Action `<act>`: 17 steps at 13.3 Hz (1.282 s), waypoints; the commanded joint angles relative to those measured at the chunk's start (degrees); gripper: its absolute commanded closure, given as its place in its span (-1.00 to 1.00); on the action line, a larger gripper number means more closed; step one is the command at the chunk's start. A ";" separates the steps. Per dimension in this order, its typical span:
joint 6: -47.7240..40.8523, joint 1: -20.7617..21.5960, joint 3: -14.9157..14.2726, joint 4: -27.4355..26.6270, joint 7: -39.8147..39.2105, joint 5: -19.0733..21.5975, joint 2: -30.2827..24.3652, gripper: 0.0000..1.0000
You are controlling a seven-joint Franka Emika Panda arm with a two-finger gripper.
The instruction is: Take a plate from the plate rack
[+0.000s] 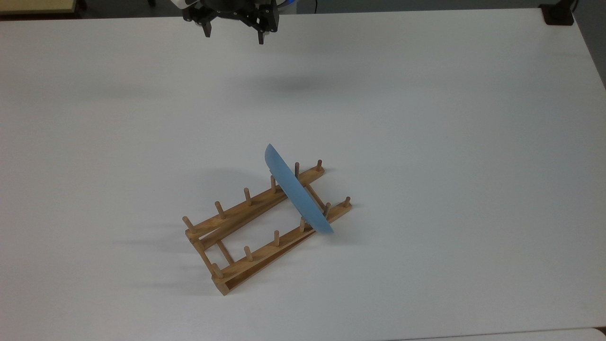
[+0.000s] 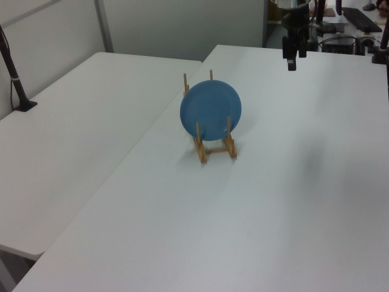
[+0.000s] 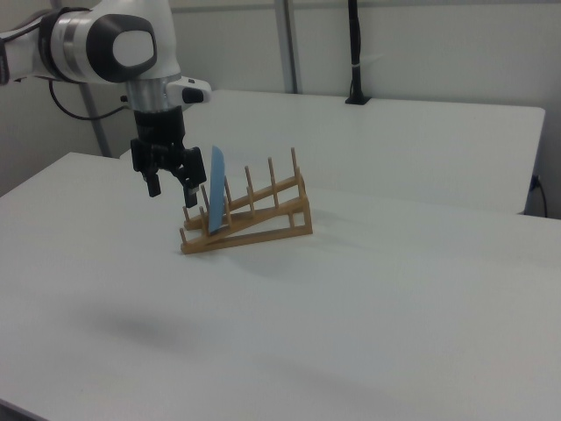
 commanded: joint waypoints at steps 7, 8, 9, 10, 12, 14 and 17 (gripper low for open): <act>7.61 0.42 0.28 4.56 -0.89 -5.17 1.60 -1.00; 8.50 1.64 0.37 4.82 -0.80 -6.76 1.51 -1.00; 9.72 2.96 0.28 5.43 -0.71 -8.43 1.51 -1.00; 12.70 3.84 0.28 6.05 -0.62 -10.71 1.60 -1.00; 18.41 5.86 0.28 7.45 -0.53 -13.53 3.35 -1.00; 20.80 8.41 0.28 11.04 -0.18 -16.34 9.13 -0.84; 27.30 13.24 0.19 12.29 1.30 -23.88 15.56 -0.57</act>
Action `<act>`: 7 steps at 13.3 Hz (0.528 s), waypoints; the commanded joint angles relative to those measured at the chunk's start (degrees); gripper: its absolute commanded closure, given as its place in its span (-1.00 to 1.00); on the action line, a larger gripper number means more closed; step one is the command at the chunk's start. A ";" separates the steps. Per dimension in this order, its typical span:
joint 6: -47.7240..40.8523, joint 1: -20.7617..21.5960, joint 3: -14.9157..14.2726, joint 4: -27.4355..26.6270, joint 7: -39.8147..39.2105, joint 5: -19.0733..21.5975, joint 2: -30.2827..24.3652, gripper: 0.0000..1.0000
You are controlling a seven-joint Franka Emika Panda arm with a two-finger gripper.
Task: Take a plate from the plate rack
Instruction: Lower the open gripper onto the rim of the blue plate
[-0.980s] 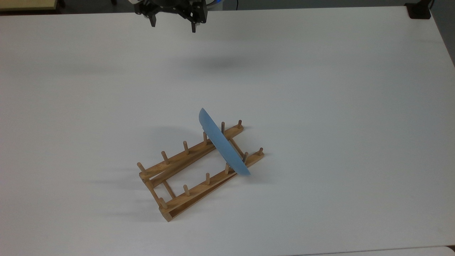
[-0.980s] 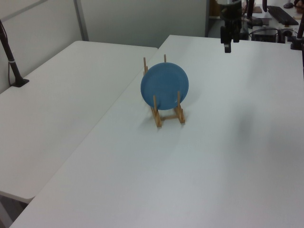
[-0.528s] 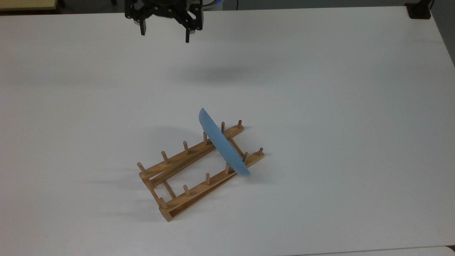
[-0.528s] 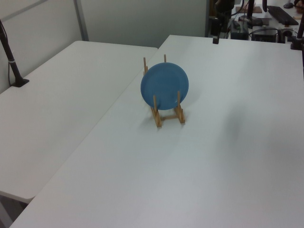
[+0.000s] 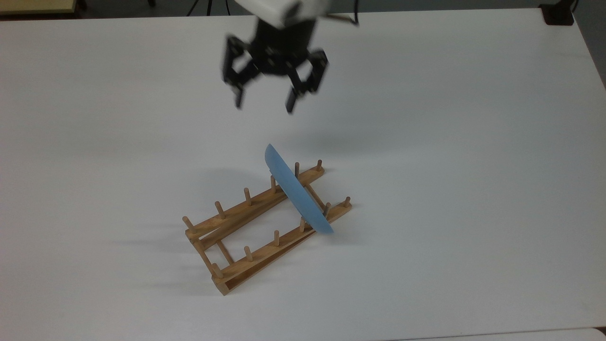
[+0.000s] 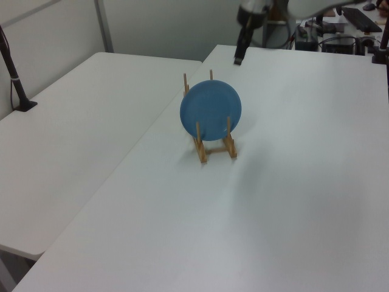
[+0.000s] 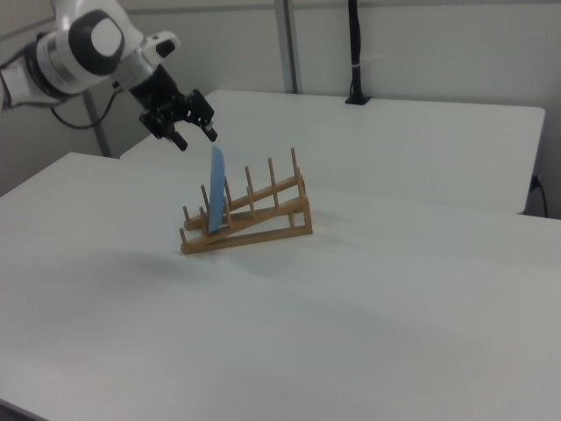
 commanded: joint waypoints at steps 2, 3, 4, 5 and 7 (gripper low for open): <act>6.16 4.72 -0.51 3.06 4.07 -9.87 8.28 -0.34; 8.00 4.90 -0.77 3.06 5.04 -12.41 9.95 -0.23; 9.76 4.82 -1.03 3.14 6.53 -15.22 11.19 -0.18; 10.73 4.73 -1.12 3.58 7.76 -17.16 11.89 -0.10; 10.92 4.55 -1.12 3.58 7.86 -19.11 12.08 0.06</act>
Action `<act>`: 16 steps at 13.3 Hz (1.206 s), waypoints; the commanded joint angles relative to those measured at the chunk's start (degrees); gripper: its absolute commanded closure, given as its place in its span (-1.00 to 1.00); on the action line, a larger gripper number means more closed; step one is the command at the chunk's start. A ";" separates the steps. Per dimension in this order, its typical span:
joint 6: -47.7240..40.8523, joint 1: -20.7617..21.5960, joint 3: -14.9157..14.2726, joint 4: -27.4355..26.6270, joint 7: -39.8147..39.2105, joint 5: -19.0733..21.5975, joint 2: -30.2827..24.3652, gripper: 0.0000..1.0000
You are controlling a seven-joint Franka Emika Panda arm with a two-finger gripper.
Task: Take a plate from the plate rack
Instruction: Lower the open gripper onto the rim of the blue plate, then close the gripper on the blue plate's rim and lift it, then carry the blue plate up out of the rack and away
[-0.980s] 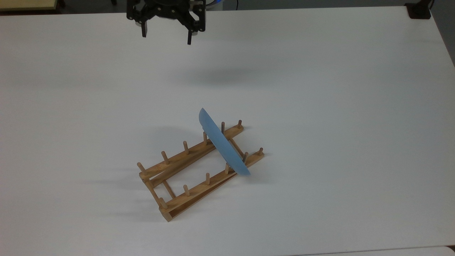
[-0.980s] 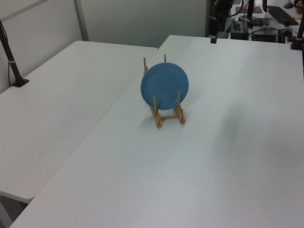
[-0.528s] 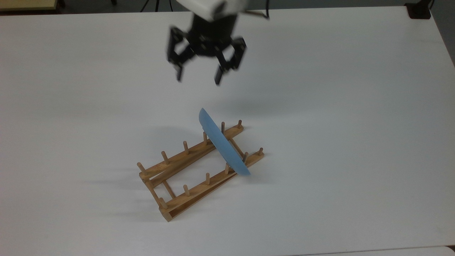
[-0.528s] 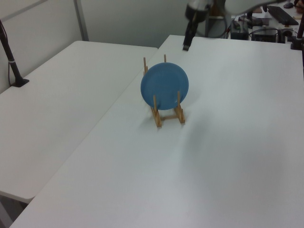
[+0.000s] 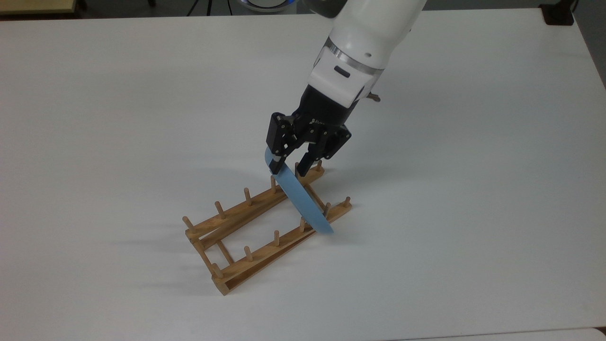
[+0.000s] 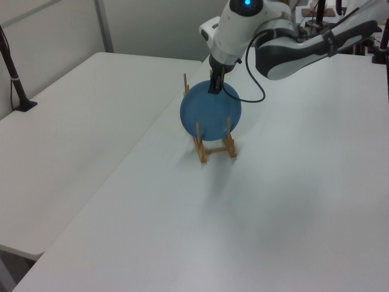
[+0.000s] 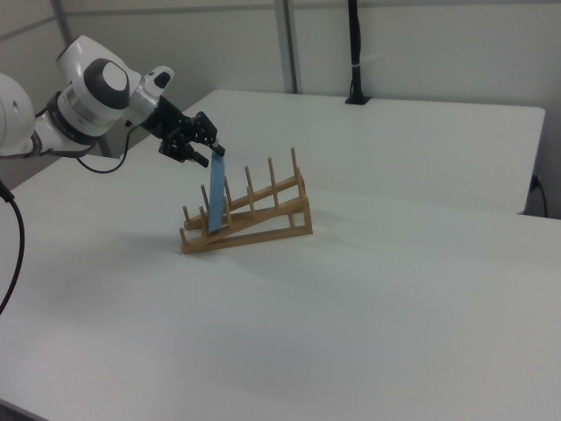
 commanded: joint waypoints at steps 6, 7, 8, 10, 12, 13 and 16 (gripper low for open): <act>0.65 0.79 -0.43 0.99 0.74 -7.45 0.60 0.97; 0.65 0.79 -0.25 0.90 0.74 -8.06 0.51 1.00; 0.65 0.79 -0.17 0.90 0.74 -8.59 0.51 1.00; 0.48 0.88 0.01 0.90 0.74 -10.17 -0.02 1.00; 0.30 0.97 0.01 0.99 0.74 -12.10 -0.89 1.00; 0.21 0.97 0.01 0.99 0.74 -13.07 -1.68 1.00; 0.38 0.09 0.01 1.16 1.09 -12.91 -4.40 1.00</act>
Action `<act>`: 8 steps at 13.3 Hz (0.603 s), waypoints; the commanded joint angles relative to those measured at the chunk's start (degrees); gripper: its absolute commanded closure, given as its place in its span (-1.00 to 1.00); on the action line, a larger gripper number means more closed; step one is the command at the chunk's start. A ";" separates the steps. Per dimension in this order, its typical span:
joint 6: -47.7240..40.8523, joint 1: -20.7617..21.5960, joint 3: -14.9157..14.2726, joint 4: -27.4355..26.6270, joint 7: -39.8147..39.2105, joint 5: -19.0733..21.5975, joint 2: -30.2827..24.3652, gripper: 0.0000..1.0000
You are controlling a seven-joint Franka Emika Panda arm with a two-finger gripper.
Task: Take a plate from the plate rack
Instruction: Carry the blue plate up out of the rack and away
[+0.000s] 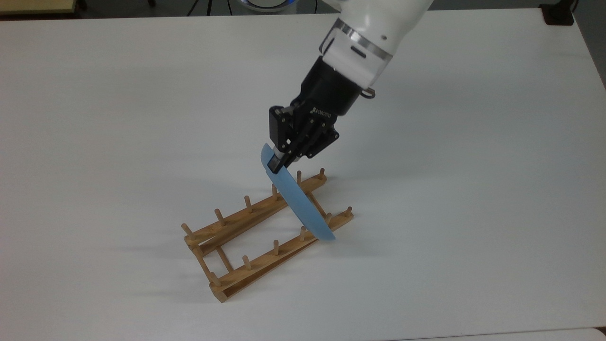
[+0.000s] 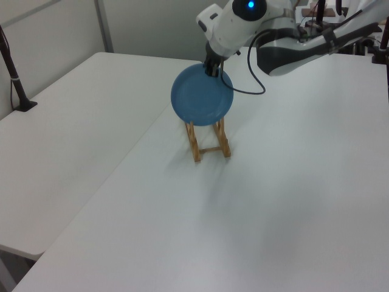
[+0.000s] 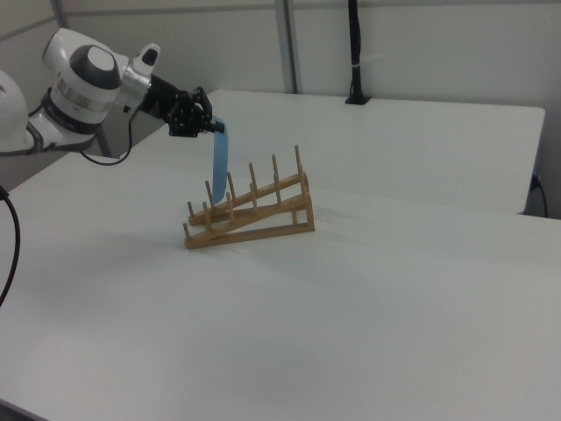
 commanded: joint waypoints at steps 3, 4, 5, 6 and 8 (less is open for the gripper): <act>0.42 -1.20 -0.80 -0.65 1.32 11.75 -5.62 1.00; 0.34 -2.42 -1.24 -0.65 1.32 19.30 -6.15 1.00; 0.16 -3.39 -2.99 -0.74 1.15 28.07 -7.37 1.00; -0.36 -3.83 -5.88 -1.26 0.45 37.04 -8.60 1.00; -7.17 -7.50 -9.06 -2.58 -6.97 52.43 -9.75 1.00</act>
